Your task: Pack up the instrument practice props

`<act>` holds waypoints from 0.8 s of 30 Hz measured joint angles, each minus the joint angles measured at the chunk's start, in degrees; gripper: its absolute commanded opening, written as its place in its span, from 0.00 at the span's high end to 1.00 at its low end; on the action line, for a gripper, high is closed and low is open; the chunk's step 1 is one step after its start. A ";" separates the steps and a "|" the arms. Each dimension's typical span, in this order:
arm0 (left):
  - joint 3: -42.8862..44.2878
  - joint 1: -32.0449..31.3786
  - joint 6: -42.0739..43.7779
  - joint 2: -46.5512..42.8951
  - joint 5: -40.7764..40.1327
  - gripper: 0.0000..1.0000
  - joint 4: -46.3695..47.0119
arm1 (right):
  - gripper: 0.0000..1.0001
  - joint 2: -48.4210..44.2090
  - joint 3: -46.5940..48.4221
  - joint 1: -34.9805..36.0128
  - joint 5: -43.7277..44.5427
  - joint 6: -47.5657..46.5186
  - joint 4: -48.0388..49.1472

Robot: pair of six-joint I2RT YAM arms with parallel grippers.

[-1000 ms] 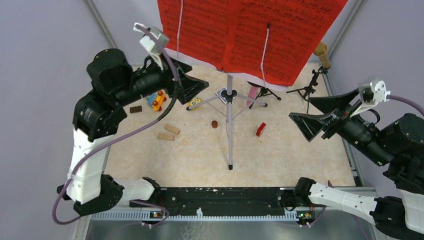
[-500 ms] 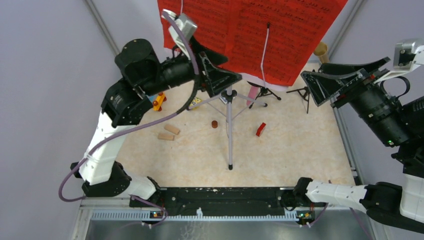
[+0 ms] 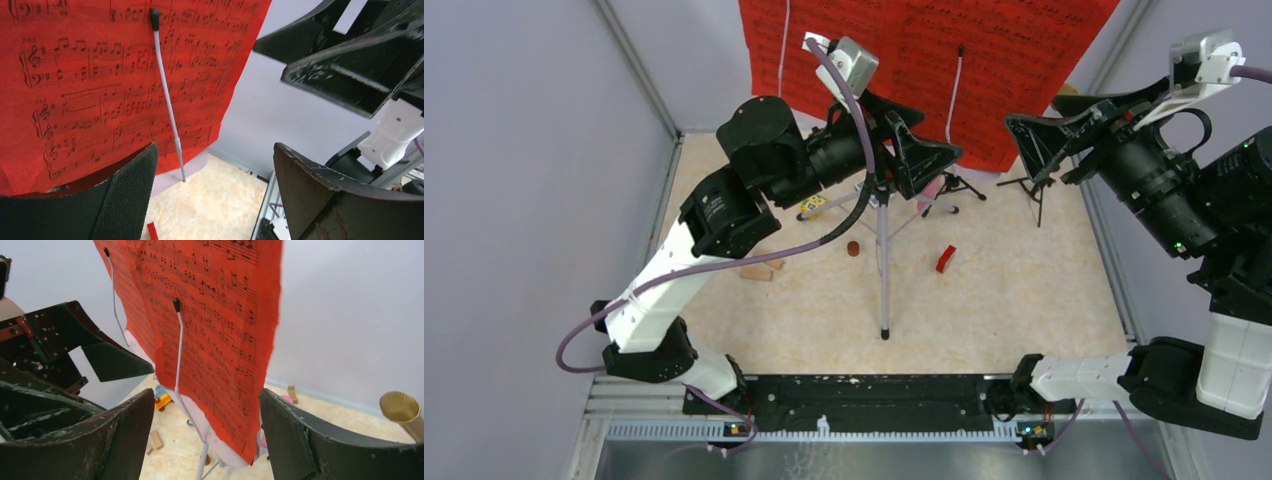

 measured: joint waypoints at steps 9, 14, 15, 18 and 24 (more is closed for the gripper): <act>-0.04 -1.51 0.20 0.63 -5.49 0.11 4.26 | 0.31 1.55 1.40 0.00 2.34 -1.92 -1.66; -0.46 -1.90 0.15 2.56 -7.82 0.13 5.84 | 0.33 -1.88 -4.50 0.00 7.19 -1.64 0.46; -0.72 -2.03 0.15 2.93 -8.26 0.13 6.05 | 0.33 -2.82 -5.97 0.00 7.52 -1.62 0.94; -1.73 -2.32 0.13 3.85 -9.20 0.16 6.54 | 0.34 -5.25 -9.29 0.00 7.74 -1.64 2.10; -4.50 -2.40 0.11 4.17 -10.56 0.24 8.74 | 0.40 -7.58 -10.21 0.00 5.97 -1.29 4.79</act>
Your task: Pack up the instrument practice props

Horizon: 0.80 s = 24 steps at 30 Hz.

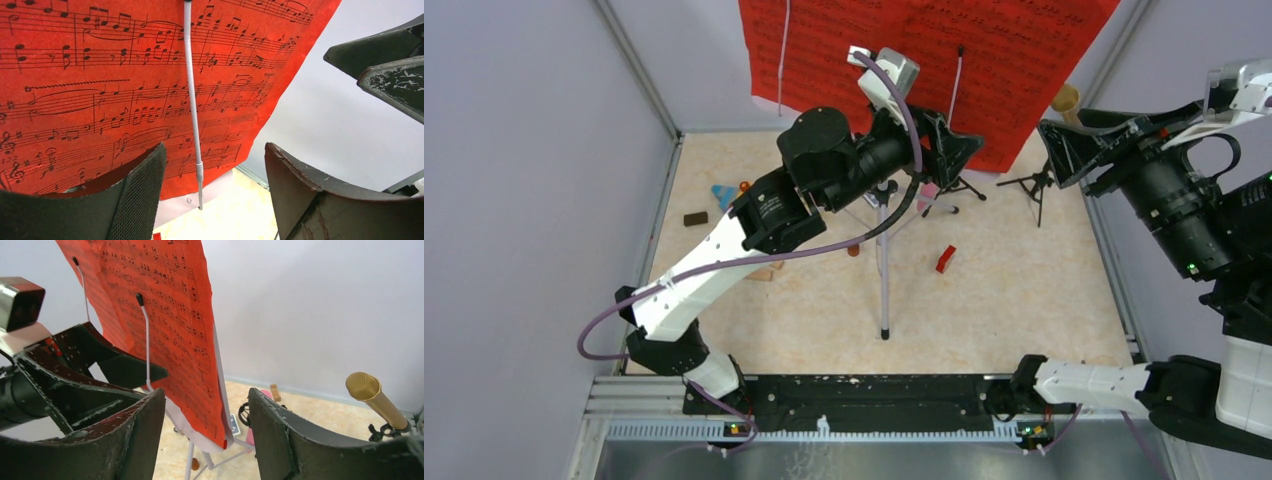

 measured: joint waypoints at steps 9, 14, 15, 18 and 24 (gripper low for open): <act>-3.45 -0.04 -0.02 -0.24 -1.14 0.29 4.02 | 0.39 1.97 -0.59 0.00 1.27 1.70 2.40; -3.65 -0.04 -0.15 -0.42 -1.25 0.30 5.22 | 0.39 3.78 -0.48 0.00 1.95 2.08 3.82; -3.65 -0.04 -0.15 -0.48 -1.25 0.30 5.42 | 0.39 4.26 -0.48 0.00 1.70 2.05 3.98; -3.65 -0.04 -0.15 -0.52 -1.27 0.30 5.95 | 0.39 5.22 -0.50 0.00 0.59 2.01 4.22; -3.98 -0.04 -0.15 -0.61 -1.27 0.30 6.08 | 0.40 4.44 -1.81 -0.11 -1.99 1.49 6.10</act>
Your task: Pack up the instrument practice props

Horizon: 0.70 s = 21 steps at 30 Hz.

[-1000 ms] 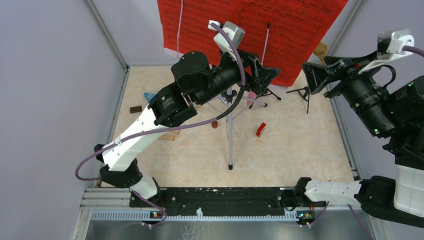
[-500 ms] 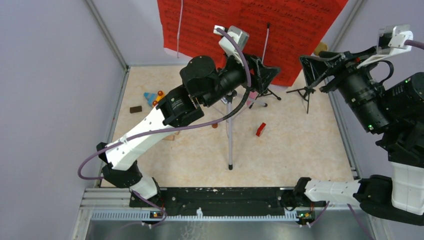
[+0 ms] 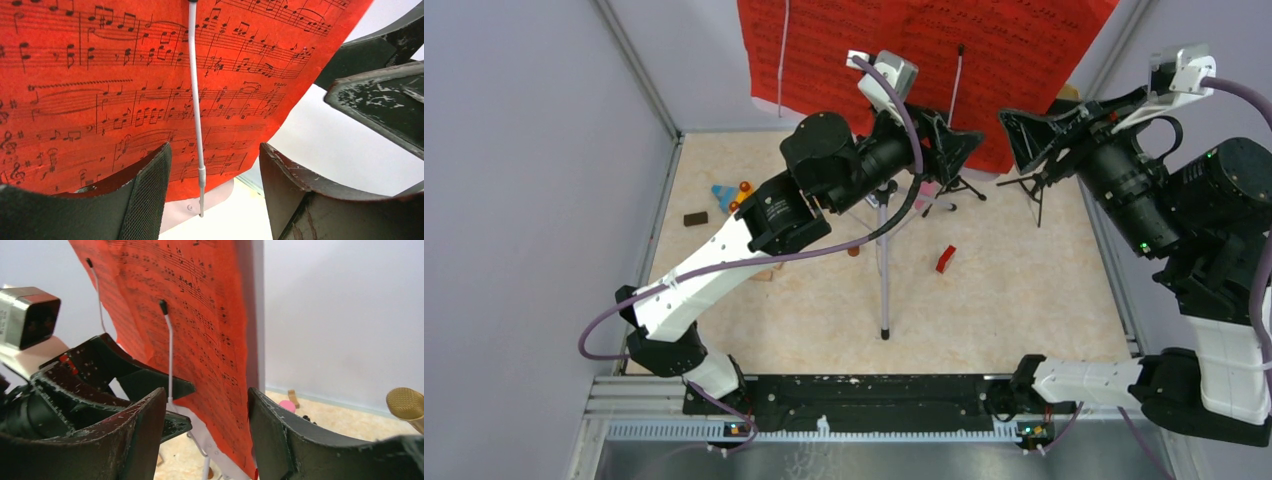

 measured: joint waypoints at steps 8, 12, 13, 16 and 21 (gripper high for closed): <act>-0.90 0.00 0.02 -0.63 -0.02 0.30 0.09 | 0.41 -4.37 -5.18 0.00 -4.55 -0.55 3.52; -1.20 0.00 0.02 -0.68 -0.02 0.30 0.28 | 0.41 -4.59 -5.16 0.00 -5.99 -0.87 4.72; -1.31 0.00 0.02 -0.68 0.00 0.30 0.33 | 0.41 -4.48 -5.16 0.00 -6.16 -1.03 4.83; -1.73 0.00 0.04 -0.68 0.00 0.30 0.46 | 0.41 -3.76 -5.11 0.00 -6.34 -1.40 4.98; -2.32 0.00 0.13 -1.01 -0.02 0.30 0.57 | 0.44 -1.57 -5.07 0.00 -6.38 -2.19 5.09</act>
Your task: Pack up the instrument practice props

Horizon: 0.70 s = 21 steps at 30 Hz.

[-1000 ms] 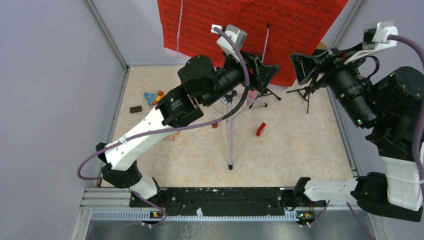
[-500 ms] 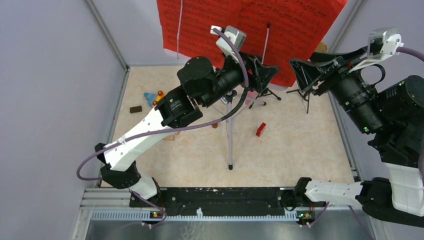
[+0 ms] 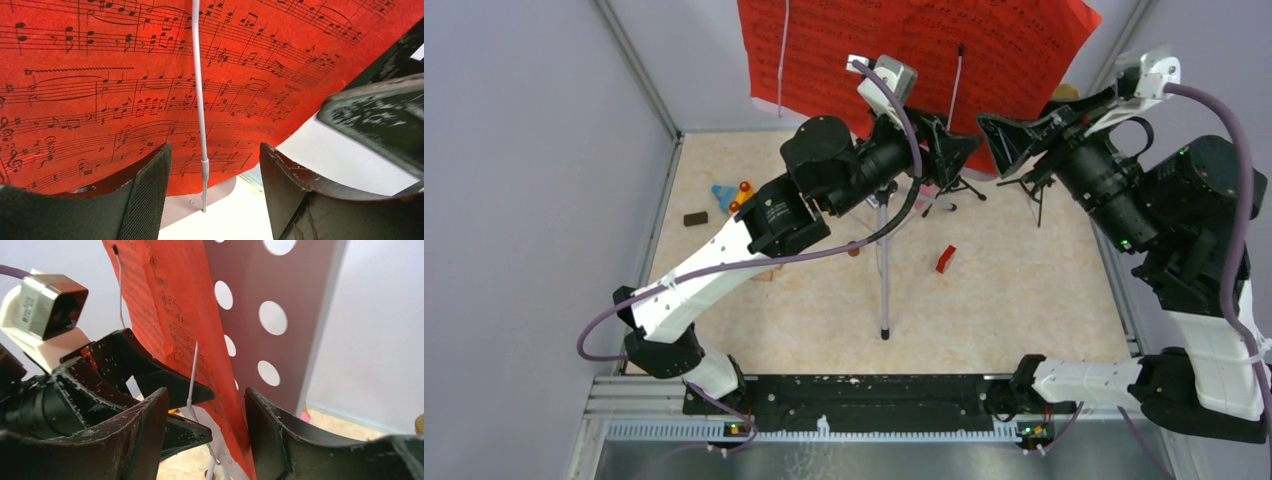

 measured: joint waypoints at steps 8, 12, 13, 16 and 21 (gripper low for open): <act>-1.95 -0.02 0.11 -1.46 -1.49 0.34 2.58 | 0.64 3.06 0.11 0.00 0.02 -1.53 0.07; -2.23 -0.04 0.11 -2.05 -3.06 0.35 4.72 | 0.75 3.34 0.09 0.00 0.13 -2.29 0.61; -2.23 -0.04 0.13 -2.10 -3.45 0.35 5.31 | 0.79 3.23 0.07 0.00 0.20 -2.45 0.96; -2.21 -0.04 0.33 -2.14 -4.31 0.35 6.97 | 0.87 2.86 -0.04 0.00 0.39 -2.69 2.32; -2.21 -0.07 0.66 -2.05 -5.16 0.43 8.09 | 0.98 2.21 -0.04 0.00 0.68 -2.95 3.04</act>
